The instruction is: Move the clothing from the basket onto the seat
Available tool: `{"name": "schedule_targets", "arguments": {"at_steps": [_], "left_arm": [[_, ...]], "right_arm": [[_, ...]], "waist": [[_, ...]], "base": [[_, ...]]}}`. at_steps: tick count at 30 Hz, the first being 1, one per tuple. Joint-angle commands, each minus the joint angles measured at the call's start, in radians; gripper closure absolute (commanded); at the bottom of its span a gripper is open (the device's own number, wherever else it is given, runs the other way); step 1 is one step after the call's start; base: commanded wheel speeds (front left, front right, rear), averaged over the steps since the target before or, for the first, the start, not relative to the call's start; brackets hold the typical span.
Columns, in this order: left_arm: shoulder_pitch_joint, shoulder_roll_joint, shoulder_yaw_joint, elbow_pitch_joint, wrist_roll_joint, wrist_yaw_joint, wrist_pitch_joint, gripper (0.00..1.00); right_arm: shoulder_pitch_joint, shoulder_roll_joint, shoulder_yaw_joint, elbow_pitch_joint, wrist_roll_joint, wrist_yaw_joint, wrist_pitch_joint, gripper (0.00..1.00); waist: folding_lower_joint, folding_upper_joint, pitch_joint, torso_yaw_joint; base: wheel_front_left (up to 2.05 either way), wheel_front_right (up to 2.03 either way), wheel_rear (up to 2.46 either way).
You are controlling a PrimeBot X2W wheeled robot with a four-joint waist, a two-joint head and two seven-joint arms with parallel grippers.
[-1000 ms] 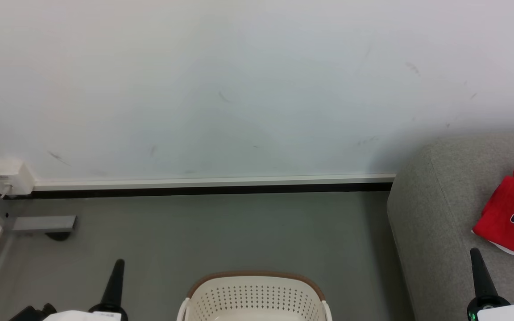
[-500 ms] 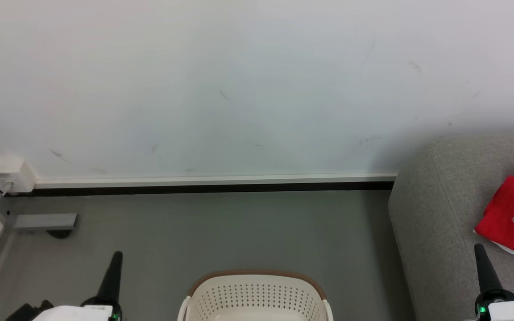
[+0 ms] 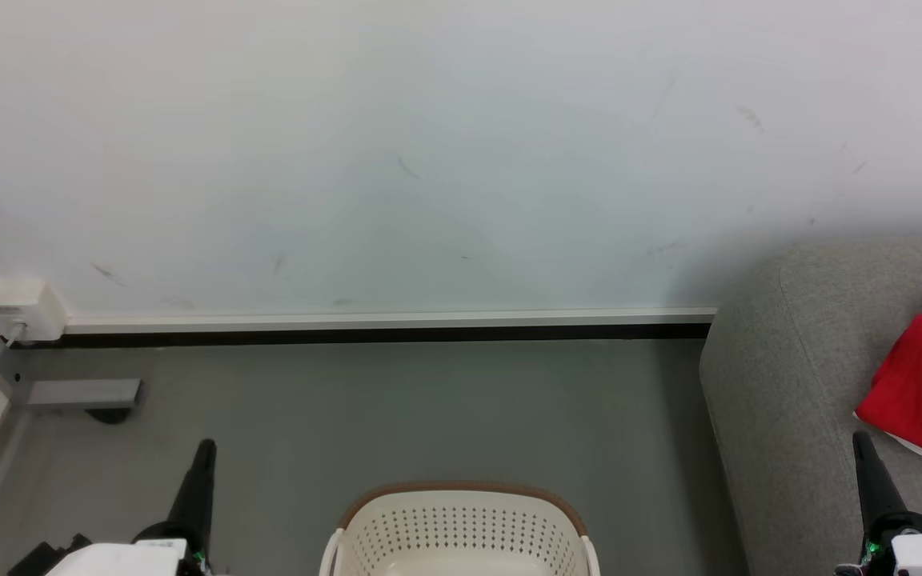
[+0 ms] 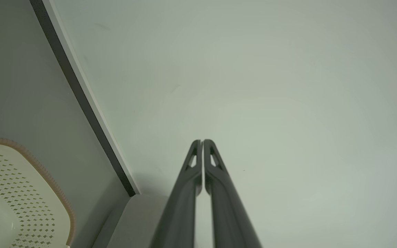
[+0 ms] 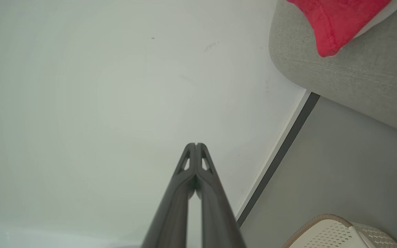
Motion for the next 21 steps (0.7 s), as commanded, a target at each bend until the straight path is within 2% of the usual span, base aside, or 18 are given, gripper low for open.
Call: {"name": "schedule_targets", "arguments": {"at_steps": [1, 21], "left_arm": [[-0.016, 0.002, 0.007, -0.005, -0.021, -0.010, 0.005, 1.00], [-0.034, -0.005, 0.030, -0.003, -0.152, -0.027, 0.043, 1.00]], "right_arm": [[-0.016, -0.007, -0.005, 0.000, 0.020, 0.000, 0.004, 1.00], [-0.032, -0.008, -0.019, 0.004, 0.167, 0.000, 0.040, 1.00]], "waist": [[0.0000, -0.0001, 0.000, 0.000], [0.0000, -0.0001, 0.008, 0.007]], "base": [[0.00, 0.00, 0.00], [0.00, 0.00, 0.00]]}}
